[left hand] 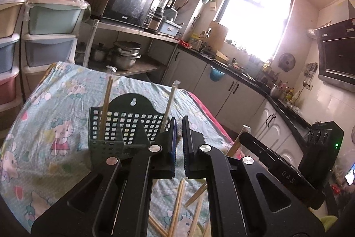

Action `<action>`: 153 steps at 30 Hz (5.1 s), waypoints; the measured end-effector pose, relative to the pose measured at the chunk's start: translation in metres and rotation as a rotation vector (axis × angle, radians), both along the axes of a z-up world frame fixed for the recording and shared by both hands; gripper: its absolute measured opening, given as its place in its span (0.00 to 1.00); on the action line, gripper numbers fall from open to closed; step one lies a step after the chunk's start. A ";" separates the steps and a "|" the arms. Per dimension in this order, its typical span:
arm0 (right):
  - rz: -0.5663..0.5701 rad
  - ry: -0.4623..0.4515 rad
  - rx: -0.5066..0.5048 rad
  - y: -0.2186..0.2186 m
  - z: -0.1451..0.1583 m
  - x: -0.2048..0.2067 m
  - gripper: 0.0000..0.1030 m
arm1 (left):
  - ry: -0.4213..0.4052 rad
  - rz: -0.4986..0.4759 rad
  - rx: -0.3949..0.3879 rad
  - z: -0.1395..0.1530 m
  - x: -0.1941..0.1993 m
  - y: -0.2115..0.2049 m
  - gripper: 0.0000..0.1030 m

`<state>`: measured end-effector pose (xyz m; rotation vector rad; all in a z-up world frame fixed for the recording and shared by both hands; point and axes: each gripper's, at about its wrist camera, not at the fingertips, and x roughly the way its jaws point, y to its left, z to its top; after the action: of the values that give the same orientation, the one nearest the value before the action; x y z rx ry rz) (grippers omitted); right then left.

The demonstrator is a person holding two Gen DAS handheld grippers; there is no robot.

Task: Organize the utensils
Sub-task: 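Lift both held chopsticks and carry them above the green basket, then lower the chopsticks into the basket and open the right tool, then move both open tools down toward the loose chopsticks beside the basket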

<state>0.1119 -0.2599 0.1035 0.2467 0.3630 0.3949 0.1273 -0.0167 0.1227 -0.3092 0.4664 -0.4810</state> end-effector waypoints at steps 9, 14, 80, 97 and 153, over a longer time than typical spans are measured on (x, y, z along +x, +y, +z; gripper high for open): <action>0.003 -0.064 0.005 0.004 0.023 0.005 0.07 | -0.054 -0.013 0.010 0.022 0.007 -0.007 0.03; 0.011 -0.103 0.007 0.007 0.036 0.009 0.07 | -0.093 -0.012 0.005 0.037 0.009 -0.007 0.03; -0.094 -0.280 -0.001 0.038 0.035 0.098 0.07 | -0.064 0.054 0.092 0.010 0.097 -0.014 0.03; -0.085 -0.185 0.029 0.034 0.014 0.099 0.19 | -0.018 0.082 0.106 -0.010 0.094 -0.005 0.03; 0.000 -0.024 -0.049 0.032 -0.021 0.046 0.55 | -0.024 0.196 0.080 -0.028 0.037 0.029 0.90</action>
<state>0.1575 -0.2283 0.0824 0.1939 0.3488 0.3879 0.1642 0.0123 0.0950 -0.2691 0.4258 -0.2743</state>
